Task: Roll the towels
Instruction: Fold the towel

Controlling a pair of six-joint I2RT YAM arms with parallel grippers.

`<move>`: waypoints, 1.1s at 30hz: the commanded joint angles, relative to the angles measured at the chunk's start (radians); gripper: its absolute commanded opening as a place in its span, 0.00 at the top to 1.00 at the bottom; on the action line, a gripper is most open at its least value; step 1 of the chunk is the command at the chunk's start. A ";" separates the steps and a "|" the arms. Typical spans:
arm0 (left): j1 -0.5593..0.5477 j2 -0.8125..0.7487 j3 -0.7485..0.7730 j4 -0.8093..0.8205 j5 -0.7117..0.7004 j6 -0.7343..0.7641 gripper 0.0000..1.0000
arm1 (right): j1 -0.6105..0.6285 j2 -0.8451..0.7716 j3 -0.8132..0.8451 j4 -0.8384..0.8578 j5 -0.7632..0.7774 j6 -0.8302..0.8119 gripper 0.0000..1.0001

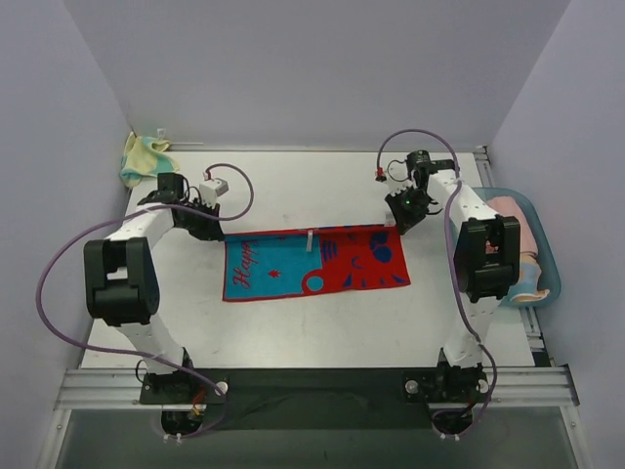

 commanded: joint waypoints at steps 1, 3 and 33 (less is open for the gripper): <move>0.002 -0.164 -0.056 -0.063 0.016 0.058 1.00 | -0.014 -0.115 -0.033 -0.068 0.062 -0.051 1.00; -0.001 -0.216 -0.087 -0.118 0.013 0.079 1.00 | -0.014 -0.138 -0.061 -0.082 0.061 -0.074 1.00; -0.139 -0.178 -0.294 -0.158 -0.151 0.193 1.00 | 0.038 -0.094 -0.322 -0.114 0.102 -0.176 0.93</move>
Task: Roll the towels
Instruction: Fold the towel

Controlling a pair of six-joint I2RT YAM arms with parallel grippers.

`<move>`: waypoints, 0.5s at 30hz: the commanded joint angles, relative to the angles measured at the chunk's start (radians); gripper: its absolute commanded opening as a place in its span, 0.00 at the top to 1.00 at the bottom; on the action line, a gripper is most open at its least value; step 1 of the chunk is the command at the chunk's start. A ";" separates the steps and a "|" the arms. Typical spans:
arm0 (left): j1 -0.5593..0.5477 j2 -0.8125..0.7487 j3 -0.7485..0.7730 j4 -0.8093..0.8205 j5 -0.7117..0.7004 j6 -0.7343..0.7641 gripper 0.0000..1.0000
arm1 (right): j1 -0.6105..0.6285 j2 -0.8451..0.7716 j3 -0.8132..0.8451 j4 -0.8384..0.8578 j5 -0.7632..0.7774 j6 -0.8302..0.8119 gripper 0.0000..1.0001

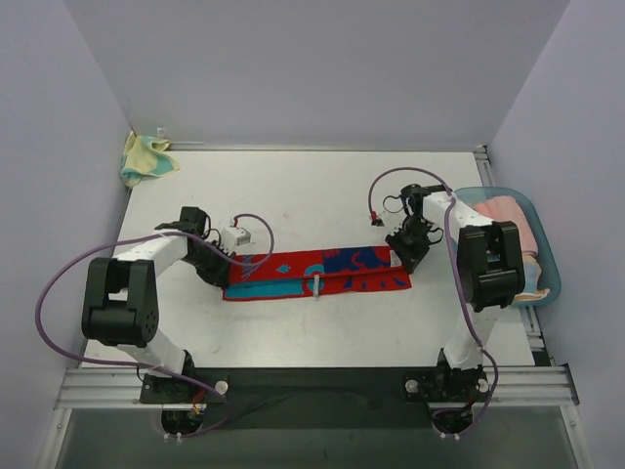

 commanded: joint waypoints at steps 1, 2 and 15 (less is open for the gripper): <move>-0.009 -0.003 0.015 0.020 -0.028 0.005 1.00 | 0.005 0.004 -0.006 -0.048 0.048 -0.012 0.95; -0.009 -0.008 0.016 0.017 -0.023 0.006 1.00 | 0.005 -0.005 -0.006 -0.048 0.048 -0.012 0.96; -0.026 -0.178 0.059 -0.136 0.026 0.015 1.00 | 0.002 -0.119 0.005 -0.089 0.051 -0.022 1.00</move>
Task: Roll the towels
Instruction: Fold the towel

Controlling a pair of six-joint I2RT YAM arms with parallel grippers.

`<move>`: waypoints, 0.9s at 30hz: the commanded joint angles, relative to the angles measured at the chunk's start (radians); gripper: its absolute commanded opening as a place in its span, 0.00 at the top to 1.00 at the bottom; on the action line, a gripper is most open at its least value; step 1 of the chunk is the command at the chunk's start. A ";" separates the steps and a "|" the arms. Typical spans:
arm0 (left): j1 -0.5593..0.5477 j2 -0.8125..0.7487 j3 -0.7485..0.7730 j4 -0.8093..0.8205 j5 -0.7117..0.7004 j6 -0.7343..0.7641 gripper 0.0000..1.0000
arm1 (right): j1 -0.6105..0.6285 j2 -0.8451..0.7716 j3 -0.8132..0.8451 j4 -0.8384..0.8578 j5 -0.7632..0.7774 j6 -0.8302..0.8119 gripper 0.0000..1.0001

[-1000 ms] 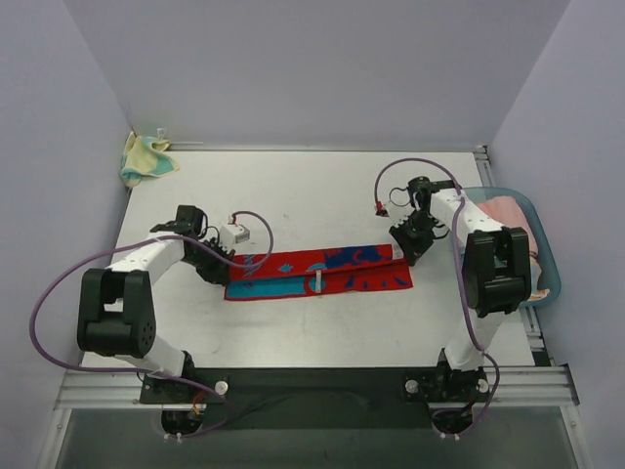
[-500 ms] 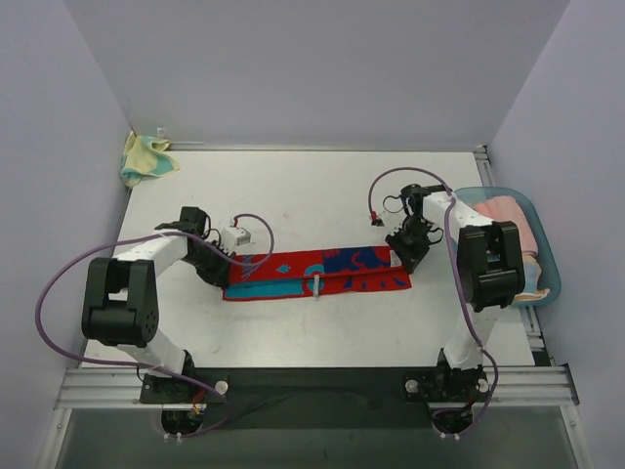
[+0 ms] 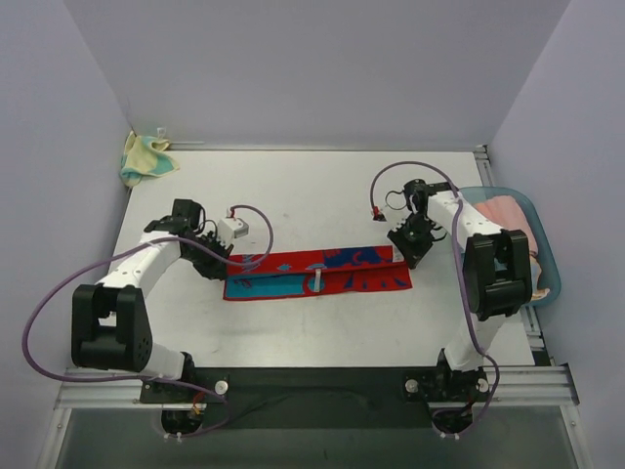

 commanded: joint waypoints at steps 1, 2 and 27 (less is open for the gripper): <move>-0.022 -0.036 0.010 -0.060 0.010 0.024 1.00 | -0.002 -0.049 0.001 -0.075 0.042 -0.026 0.99; -0.029 -0.031 -0.010 -0.058 0.005 0.027 1.00 | 0.000 -0.036 -0.006 -0.073 0.043 -0.030 0.99; -0.036 -0.051 -0.050 -0.112 0.076 0.099 0.50 | 0.006 -0.128 -0.036 -0.179 0.001 -0.087 0.60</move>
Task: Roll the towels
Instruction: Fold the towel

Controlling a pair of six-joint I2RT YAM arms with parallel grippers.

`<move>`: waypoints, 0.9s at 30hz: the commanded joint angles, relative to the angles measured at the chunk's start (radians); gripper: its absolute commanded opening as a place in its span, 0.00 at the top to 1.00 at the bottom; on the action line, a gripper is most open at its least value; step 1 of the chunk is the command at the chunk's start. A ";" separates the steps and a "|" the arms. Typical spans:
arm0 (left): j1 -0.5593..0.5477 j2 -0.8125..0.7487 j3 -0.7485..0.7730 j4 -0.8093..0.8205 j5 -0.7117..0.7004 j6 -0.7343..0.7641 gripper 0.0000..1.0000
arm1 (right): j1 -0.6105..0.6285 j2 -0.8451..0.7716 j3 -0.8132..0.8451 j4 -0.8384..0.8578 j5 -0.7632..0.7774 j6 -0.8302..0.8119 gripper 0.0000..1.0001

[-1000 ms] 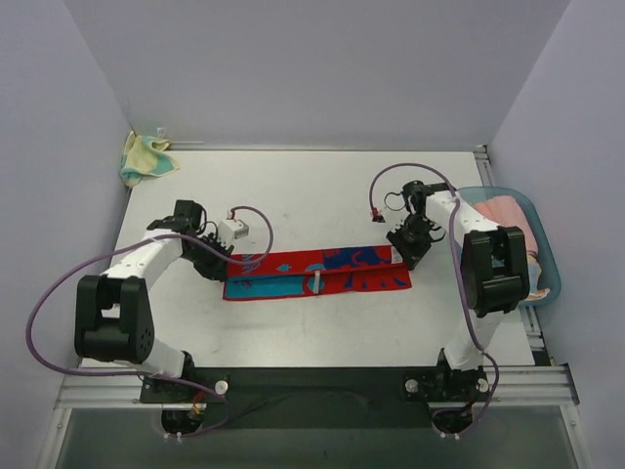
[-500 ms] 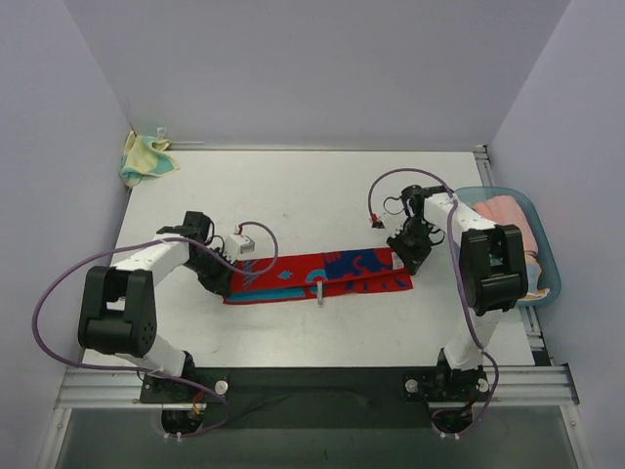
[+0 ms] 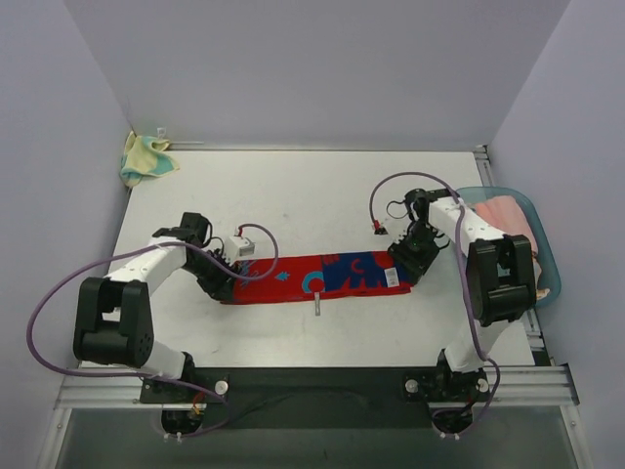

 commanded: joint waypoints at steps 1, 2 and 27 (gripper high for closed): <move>0.000 -0.101 0.040 -0.062 0.059 0.031 0.50 | 0.000 -0.116 0.050 -0.144 -0.046 -0.001 0.60; 0.000 -0.112 0.052 -0.062 0.067 0.014 0.50 | 0.000 -0.119 0.068 -0.148 -0.075 0.022 0.61; -0.042 -0.047 0.023 0.073 0.026 0.000 0.47 | -0.010 -0.074 -0.045 -0.115 -0.179 0.366 0.74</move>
